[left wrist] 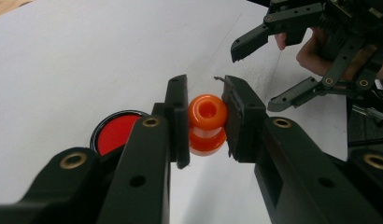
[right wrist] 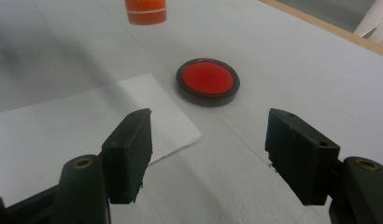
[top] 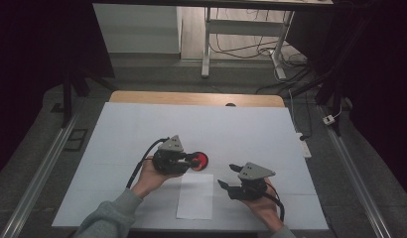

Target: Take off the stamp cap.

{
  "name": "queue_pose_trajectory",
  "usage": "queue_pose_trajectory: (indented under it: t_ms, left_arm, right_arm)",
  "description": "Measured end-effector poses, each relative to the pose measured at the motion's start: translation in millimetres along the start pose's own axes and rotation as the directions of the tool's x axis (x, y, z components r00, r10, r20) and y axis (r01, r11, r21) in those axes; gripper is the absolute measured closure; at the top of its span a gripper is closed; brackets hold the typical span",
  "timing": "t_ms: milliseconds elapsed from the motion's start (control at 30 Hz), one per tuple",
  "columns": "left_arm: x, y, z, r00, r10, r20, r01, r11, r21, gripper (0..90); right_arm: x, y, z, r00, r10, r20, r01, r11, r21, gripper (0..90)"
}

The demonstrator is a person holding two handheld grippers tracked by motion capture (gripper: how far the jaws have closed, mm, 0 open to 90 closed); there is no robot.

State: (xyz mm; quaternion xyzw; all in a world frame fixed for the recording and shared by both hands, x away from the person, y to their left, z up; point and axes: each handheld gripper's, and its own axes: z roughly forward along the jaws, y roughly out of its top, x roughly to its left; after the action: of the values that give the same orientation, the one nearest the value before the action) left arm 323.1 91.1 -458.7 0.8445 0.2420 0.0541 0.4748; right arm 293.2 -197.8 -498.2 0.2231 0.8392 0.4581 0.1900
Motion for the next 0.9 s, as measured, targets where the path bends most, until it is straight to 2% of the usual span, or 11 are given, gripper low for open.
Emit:
queue_pose_trajectory:
  t_ms: [367, 900]
  left_arm:
    - [-0.6, 0.4, -0.3, 1.0, 0.003, 0.001, -0.003, 1.0, -0.001, 72.3]
    - [-2.2, 0.9, 1.1, 1.0, 0.005, 0.005, -0.005, 1.0, 0.0, 72.4]
  right_arm:
    - [6.4, 3.7, 8.1, 0.9999, -0.011, -0.006, 0.011, 1.0, 0.007, 31.5]
    - [20.1, 11.0, 22.8, 0.9986, -0.035, -0.04, 0.036, 0.999, 0.01, 31.5]
